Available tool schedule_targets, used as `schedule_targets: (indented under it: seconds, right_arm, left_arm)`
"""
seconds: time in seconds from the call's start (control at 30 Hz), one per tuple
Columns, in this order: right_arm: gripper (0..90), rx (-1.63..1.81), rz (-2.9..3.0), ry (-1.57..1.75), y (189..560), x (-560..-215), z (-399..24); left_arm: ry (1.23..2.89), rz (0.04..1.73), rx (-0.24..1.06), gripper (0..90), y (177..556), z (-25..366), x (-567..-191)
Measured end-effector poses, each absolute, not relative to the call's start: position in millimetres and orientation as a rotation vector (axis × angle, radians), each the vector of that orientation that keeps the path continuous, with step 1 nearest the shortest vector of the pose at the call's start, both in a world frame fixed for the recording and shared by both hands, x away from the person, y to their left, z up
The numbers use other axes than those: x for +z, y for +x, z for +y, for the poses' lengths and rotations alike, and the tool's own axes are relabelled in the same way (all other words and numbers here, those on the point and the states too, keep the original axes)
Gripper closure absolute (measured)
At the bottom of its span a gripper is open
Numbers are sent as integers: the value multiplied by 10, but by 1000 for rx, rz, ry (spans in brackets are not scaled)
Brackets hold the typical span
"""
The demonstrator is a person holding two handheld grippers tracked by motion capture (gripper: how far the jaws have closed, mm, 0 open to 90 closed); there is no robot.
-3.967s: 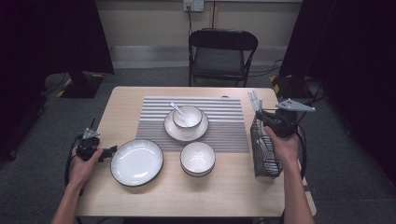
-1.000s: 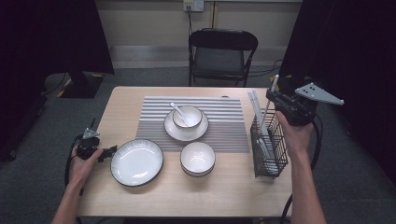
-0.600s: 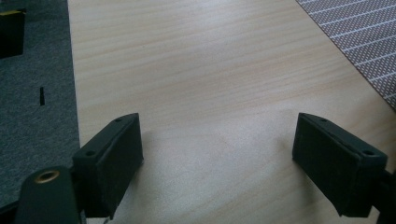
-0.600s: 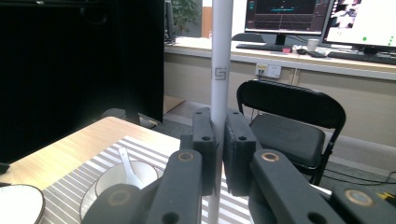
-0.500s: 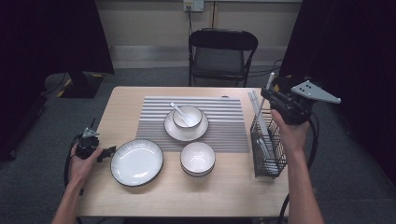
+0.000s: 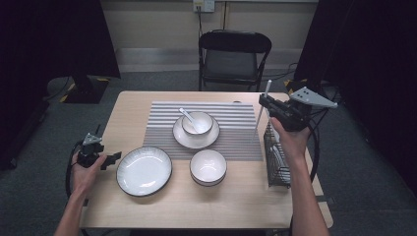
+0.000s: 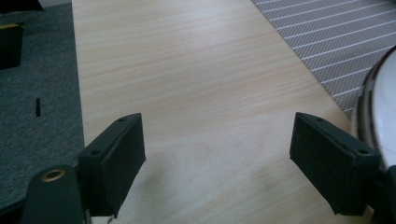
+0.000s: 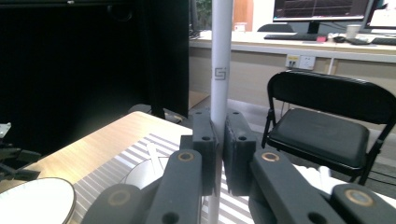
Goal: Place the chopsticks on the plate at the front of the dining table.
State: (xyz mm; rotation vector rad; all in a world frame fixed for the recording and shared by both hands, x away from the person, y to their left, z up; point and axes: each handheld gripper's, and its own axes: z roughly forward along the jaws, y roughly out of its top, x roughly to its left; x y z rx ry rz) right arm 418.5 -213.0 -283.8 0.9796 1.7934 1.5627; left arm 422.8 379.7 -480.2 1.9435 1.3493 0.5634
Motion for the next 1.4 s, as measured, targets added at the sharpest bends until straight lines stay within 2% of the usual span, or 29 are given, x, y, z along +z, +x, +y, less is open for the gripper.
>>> schedule_targets:
  seconds: [0.03,0.1,0.6,0.93,1.13,1.23,1.4]
  right_arm:
    - [852,1563,1801,978,4195,-2846,-2108]
    - [852,1569,1806,977,4211,-2860,-2072]
    - [852,1607,1835,938,4218,-2887,-1837]
    - [850,1615,1889,919,4230,-2904,-1722]
    - [851,1632,1902,905,4255,-2926,-1626]
    - [851,1640,1913,896,4261,-2939,-1573]
    - [850,1649,1933,882,4261,-2953,-1480]
  left_arm:
    - [1949,1347,563,227,4226,3788,-4787]
    - [1935,1336,554,205,4223,3758,-4766]
    - [1965,1207,567,203,3995,3726,-4573]
    - [1978,1152,512,197,3847,3720,-4617]
    - [1936,1100,468,208,3753,3728,-4583]
    - [1891,1069,407,237,3688,3747,-4554]
    - [1923,1026,425,236,3565,3703,-4537]
